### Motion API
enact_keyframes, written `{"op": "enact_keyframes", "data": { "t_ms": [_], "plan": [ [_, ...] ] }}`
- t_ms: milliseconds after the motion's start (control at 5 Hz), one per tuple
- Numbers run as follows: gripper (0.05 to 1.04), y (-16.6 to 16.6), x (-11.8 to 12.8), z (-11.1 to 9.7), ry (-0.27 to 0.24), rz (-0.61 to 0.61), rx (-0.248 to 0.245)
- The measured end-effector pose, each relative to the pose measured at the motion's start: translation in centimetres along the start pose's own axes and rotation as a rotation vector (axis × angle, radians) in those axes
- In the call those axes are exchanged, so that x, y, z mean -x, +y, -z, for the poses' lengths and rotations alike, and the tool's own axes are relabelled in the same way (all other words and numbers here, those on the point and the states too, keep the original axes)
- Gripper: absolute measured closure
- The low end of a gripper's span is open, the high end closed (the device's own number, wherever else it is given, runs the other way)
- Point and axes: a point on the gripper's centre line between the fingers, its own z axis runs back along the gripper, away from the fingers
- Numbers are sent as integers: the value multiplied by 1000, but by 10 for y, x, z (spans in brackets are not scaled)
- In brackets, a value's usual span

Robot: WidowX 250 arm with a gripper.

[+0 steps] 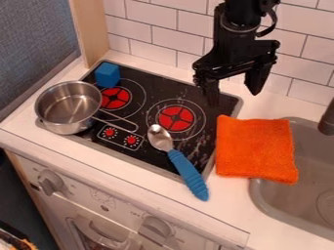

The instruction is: Moved the pot to the upper right side of the burner

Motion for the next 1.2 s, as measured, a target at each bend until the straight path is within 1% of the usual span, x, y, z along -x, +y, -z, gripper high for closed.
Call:
{"op": "enact_keyframes", "data": {
  "t_ms": [200, 400, 600, 800, 1000, 1200],
  "plan": [
    [83, 4, 2, 8, 16, 3, -26],
    [83, 21, -6, 13, 19, 0, -68],
    [83, 49, -28, 10, 7, -56, -98],
    [83, 68, -45, 11, 1, -62, -128],
    [83, 92, -57, 11, 10, -84, -146],
    [83, 125, -67, 12, 8, -147, -180]
  ]
}}
